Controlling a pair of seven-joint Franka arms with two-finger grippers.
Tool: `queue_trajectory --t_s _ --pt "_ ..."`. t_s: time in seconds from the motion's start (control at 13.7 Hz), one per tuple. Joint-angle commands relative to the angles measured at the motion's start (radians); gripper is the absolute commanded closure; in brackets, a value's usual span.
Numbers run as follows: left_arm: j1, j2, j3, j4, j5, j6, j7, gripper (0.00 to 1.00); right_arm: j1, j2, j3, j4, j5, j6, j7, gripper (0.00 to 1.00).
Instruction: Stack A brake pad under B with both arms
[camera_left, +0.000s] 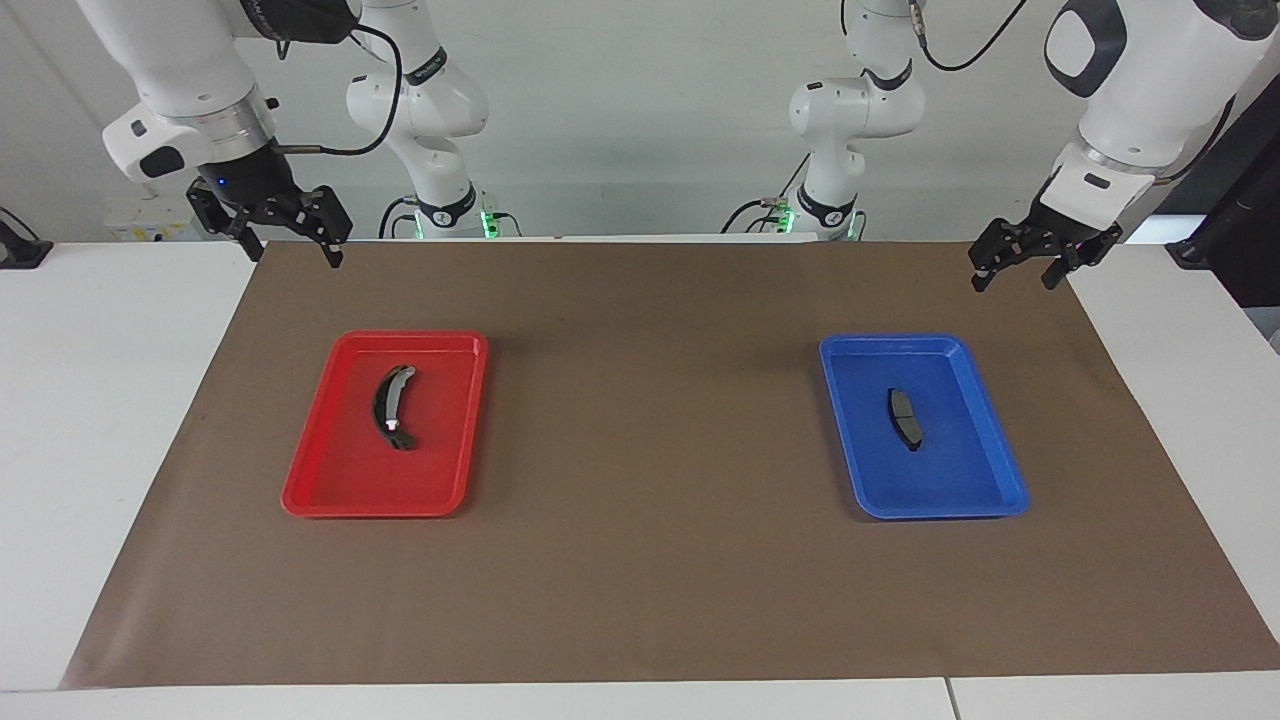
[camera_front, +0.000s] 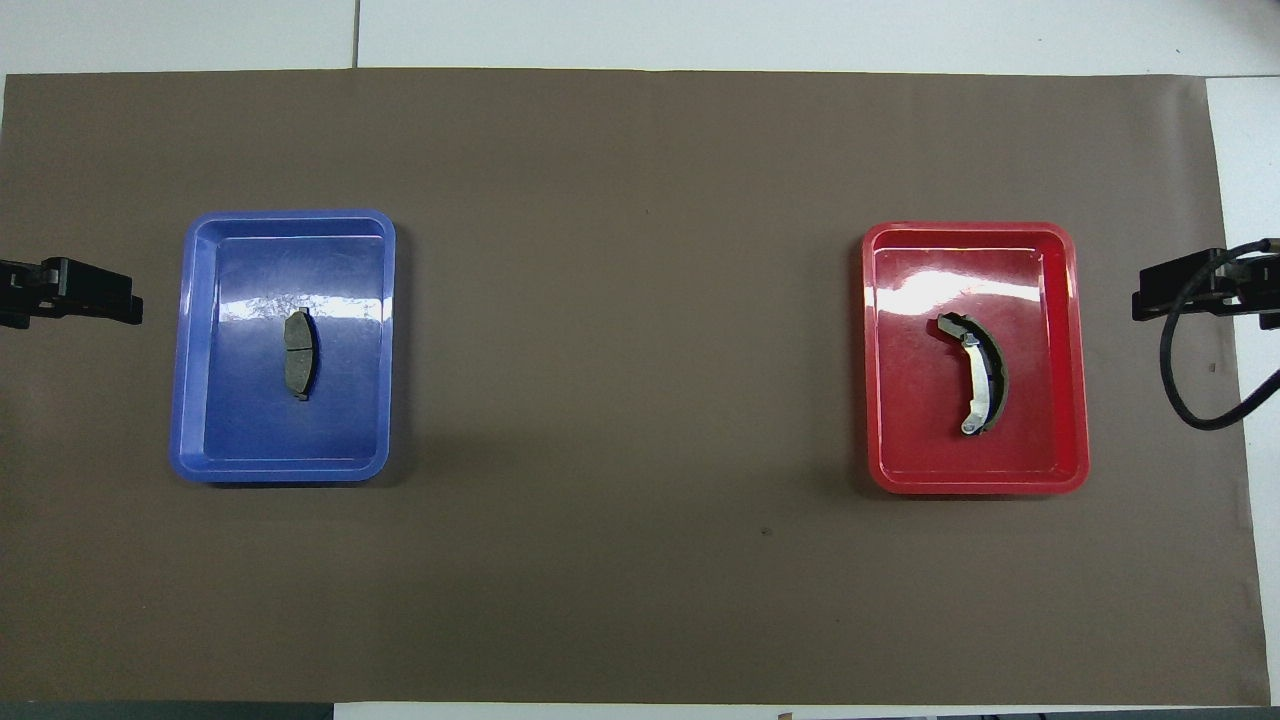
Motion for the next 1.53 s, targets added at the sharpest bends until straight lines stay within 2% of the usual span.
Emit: queue_trajectory --t_s 0.0,0.37,0.88,1.17,1.46 --pt "-0.010 -0.108 0.007 -0.226 -0.013 0.202 -0.008 0.02 -0.014 0.000 0.007 0.008 0.002 -0.006 -0.011 0.00" --pt "-0.028 -0.084 0.007 -0.357 -0.013 0.375 -0.028 0.02 -0.012 0.000 0.007 0.006 0.002 -0.006 -0.010 0.00" --pt "-0.059 0.024 0.007 -0.427 -0.013 0.537 -0.102 0.02 -0.014 0.000 0.007 0.005 0.002 -0.007 -0.011 0.00" --pt "-0.087 0.088 0.007 -0.443 -0.013 0.588 -0.120 0.03 -0.014 0.000 0.007 0.005 0.002 -0.007 -0.011 0.00" --pt "-0.088 0.133 0.007 -0.539 -0.013 0.747 -0.126 0.03 -0.014 0.000 0.007 0.005 0.002 -0.006 -0.010 0.00"
